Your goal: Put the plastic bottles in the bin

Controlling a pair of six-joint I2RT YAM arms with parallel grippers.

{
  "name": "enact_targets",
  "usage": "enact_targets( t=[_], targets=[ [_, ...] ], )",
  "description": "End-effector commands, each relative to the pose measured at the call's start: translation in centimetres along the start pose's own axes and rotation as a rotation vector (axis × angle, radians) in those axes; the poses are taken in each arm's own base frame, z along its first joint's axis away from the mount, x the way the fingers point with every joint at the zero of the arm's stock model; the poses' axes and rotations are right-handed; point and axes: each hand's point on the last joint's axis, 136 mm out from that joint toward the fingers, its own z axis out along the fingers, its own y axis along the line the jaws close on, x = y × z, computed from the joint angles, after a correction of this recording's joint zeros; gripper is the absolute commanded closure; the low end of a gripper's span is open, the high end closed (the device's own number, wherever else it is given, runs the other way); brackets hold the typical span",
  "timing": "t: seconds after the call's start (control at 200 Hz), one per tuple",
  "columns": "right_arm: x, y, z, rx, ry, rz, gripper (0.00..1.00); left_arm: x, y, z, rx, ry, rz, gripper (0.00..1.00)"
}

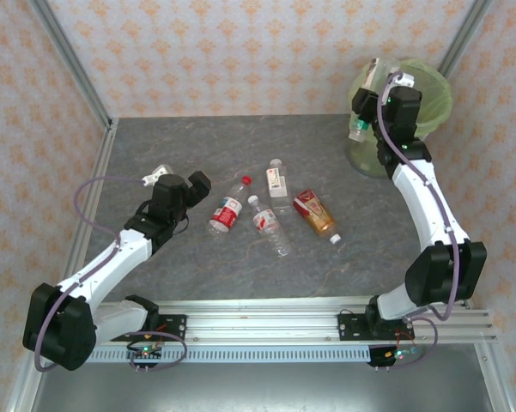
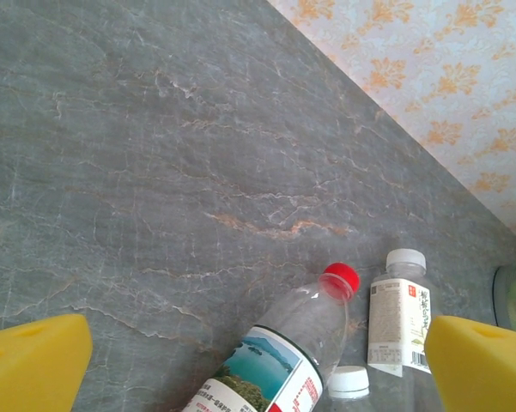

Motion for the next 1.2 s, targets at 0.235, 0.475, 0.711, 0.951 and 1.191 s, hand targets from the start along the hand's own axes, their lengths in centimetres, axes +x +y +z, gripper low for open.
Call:
enact_targets(
  t=[0.235,0.475,0.711,0.951,1.191],
  targets=[
    [-5.9,-2.7,2.1,0.138,-0.122,-0.023,1.00,-1.6,-0.9,-1.5,0.041,-0.047,0.012,0.00],
    [-8.5,-6.2,3.7,0.352,-0.241,-0.114,1.00,-1.5,-0.7,-2.1,0.035,-0.038,0.021,0.00],
    [-10.3,-10.2,4.0,0.499,-0.313,-0.029,0.98,-1.3,-0.2,-2.4,0.030,-0.038,0.005,0.00],
    [-10.0,-13.5,4.3,0.584,-0.337,0.003,0.96,-1.0,0.3,-2.5,0.016,-0.031,0.009,0.00],
    [-6.9,-16.2,6.7,0.674,-0.201,-0.170,0.92,-0.8,0.6,-2.4,-0.001,-0.025,0.016,0.00]
  ],
)
